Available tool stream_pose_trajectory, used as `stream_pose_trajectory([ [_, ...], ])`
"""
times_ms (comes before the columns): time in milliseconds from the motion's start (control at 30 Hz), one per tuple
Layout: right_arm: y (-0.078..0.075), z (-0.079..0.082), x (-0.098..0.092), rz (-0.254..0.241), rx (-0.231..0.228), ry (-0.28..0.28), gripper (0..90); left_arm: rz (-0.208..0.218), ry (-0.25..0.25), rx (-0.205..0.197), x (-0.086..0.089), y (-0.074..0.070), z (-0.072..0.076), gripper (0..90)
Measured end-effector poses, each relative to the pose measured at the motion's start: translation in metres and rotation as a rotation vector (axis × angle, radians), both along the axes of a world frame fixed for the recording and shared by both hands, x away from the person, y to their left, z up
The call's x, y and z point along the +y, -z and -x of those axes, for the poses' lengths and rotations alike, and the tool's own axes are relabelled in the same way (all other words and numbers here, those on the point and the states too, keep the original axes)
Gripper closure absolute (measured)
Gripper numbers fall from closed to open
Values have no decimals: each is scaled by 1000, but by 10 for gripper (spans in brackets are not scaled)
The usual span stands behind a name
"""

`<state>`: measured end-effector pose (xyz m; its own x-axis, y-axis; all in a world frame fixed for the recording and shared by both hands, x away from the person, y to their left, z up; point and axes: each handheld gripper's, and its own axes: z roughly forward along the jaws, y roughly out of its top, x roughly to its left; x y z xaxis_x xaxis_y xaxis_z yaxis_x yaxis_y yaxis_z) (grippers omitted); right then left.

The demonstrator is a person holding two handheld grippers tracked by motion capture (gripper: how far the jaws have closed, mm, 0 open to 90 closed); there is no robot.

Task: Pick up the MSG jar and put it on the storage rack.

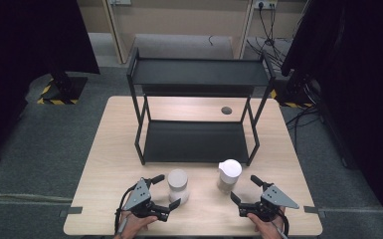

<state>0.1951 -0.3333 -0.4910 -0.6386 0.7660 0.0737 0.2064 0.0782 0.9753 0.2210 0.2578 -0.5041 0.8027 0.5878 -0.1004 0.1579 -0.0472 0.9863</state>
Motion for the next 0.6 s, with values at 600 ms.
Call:
stream_pose_trajectory([
  [600, 0, 0, -1, -5, 0, -4, 8, -48, 13, -4, -18, -11, -17, 113],
])
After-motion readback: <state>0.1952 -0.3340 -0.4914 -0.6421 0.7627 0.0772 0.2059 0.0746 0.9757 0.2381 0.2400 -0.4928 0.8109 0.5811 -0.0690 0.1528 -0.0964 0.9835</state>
